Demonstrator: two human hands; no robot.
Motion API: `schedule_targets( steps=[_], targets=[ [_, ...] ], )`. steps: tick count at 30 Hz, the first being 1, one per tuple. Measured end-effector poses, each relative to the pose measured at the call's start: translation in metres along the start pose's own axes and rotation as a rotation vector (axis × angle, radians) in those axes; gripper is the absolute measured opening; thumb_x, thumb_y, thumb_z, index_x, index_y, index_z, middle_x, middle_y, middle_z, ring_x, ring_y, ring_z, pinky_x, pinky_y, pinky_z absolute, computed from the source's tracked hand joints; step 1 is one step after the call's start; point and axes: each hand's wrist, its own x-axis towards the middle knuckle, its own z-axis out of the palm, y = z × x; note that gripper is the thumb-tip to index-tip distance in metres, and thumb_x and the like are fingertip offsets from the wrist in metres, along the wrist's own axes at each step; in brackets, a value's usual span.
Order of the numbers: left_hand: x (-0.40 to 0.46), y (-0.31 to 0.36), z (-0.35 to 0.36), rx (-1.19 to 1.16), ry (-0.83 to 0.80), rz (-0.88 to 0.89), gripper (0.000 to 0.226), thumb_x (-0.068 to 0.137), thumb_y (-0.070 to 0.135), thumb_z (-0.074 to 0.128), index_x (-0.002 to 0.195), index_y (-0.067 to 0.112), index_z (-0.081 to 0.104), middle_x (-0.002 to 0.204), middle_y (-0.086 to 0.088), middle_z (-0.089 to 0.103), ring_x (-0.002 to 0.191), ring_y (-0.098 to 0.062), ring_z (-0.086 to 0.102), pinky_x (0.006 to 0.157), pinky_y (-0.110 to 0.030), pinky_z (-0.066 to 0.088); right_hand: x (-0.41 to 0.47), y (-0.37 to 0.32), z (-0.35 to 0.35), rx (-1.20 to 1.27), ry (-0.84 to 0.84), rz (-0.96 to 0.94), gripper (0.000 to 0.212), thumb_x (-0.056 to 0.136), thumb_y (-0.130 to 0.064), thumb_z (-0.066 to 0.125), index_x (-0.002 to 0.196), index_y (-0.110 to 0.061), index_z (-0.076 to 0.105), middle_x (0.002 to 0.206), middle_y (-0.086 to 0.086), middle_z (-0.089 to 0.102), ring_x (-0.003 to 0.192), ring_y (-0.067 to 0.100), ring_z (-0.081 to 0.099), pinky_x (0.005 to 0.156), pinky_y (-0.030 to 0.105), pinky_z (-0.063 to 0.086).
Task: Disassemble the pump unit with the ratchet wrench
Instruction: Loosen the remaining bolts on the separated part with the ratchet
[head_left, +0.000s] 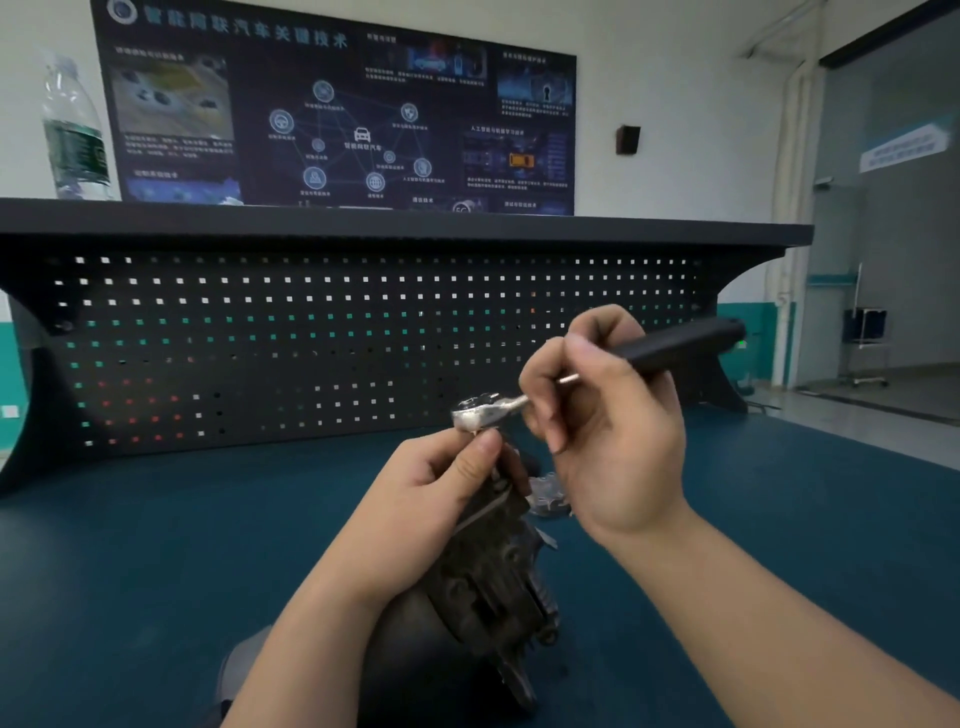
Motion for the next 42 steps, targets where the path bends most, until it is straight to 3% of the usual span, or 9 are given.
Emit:
schedule_targets(
  steps=[5,10,14,19,21,25,31,36,42],
  targets=[
    [-0.001,0.0,0.001,-0.051,0.007,-0.043,0.037,0.089,0.048,0.049,0.081,0.019,0.07,0.085,-0.007,0.072,0.079,-0.022,0.066,0.08,-0.043,0.052,0.037,0.011,-0.016,0.459,0.039,0.636,0.014,0.08,-0.025,0.048,0.071,-0.016,0.042,0.049,-0.003,0.04,0.034,0.01,0.029,0.039,0.02,0.025],
    [0.0,0.0,0.0,-0.073,0.005,-0.052,0.032,0.09,0.048,0.052,0.085,0.021,0.069,0.085,-0.007,0.072,0.081,-0.023,0.067,0.08,-0.039,0.054,0.042,0.014,-0.015,0.417,0.059,0.71,0.015,0.082,-0.027,0.05,0.072,-0.017,0.044,0.053,-0.005,0.046,0.033,0.008,0.031,0.037,0.018,0.031],
    [0.0,0.002,-0.001,-0.012,-0.012,-0.048,0.033,0.091,0.044,0.049,0.08,0.019,0.067,0.084,-0.003,0.073,0.077,-0.014,0.068,0.073,-0.024,0.052,0.015,0.005,-0.011,0.059,0.207,0.323,0.031,0.095,-0.02,0.05,0.064,-0.021,0.05,0.061,0.005,0.061,0.037,0.014,0.04,0.043,0.024,0.031],
    [0.0,0.002,-0.002,0.047,-0.008,-0.002,0.018,0.086,0.028,0.053,0.09,0.026,0.07,0.088,0.005,0.072,0.089,-0.005,0.063,0.077,-0.018,0.05,-0.03,-0.002,0.01,-0.772,-0.09,-0.543,0.02,0.09,-0.024,0.064,0.078,-0.011,0.056,0.076,0.006,0.058,0.068,0.019,0.058,0.063,0.025,0.046],
    [0.0,0.002,-0.001,0.017,-0.032,-0.009,0.014,0.085,0.027,0.057,0.09,0.022,0.069,0.089,-0.001,0.07,0.092,-0.01,0.062,0.079,-0.026,0.051,-0.04,-0.001,0.008,-0.812,-0.13,-0.632,0.018,0.089,-0.025,0.067,0.08,-0.012,0.058,0.08,0.006,0.06,0.073,0.015,0.06,0.067,0.024,0.048],
    [-0.001,0.008,0.0,0.006,-0.055,0.032,0.018,0.092,0.034,0.054,0.087,0.028,0.07,0.078,0.017,0.065,0.079,0.002,0.06,0.074,-0.015,0.046,-0.037,-0.004,0.0,-0.416,0.046,-0.352,0.012,0.09,-0.039,0.062,0.093,-0.034,0.051,0.08,0.002,0.066,0.062,0.018,0.068,0.056,0.035,0.055],
    [-0.002,0.007,0.002,0.044,-0.011,-0.016,0.033,0.088,0.05,0.052,0.077,0.024,0.067,0.083,-0.005,0.07,0.079,-0.016,0.063,0.082,-0.041,0.051,0.005,0.0,-0.008,-0.006,0.282,0.118,0.019,0.093,-0.027,0.057,0.087,-0.012,0.047,0.062,0.005,0.064,0.04,0.012,0.052,0.037,0.019,0.037],
    [-0.003,0.008,0.001,-0.016,-0.01,-0.068,0.033,0.091,0.045,0.05,0.08,0.02,0.069,0.085,-0.007,0.071,0.08,-0.021,0.064,0.084,-0.044,0.051,0.039,0.013,-0.019,0.336,0.204,0.686,0.021,0.097,-0.021,0.049,0.078,-0.012,0.046,0.06,0.002,0.054,0.034,0.004,0.037,0.034,0.013,0.03],
    [-0.002,0.007,0.001,0.011,0.014,-0.06,0.03,0.09,0.04,0.052,0.077,0.018,0.069,0.079,0.002,0.072,0.075,-0.015,0.066,0.076,-0.031,0.052,0.015,0.011,-0.01,0.136,0.365,0.276,0.017,0.095,-0.021,0.055,0.085,-0.009,0.048,0.062,0.003,0.062,0.039,0.01,0.045,0.036,0.021,0.034]
  ],
)
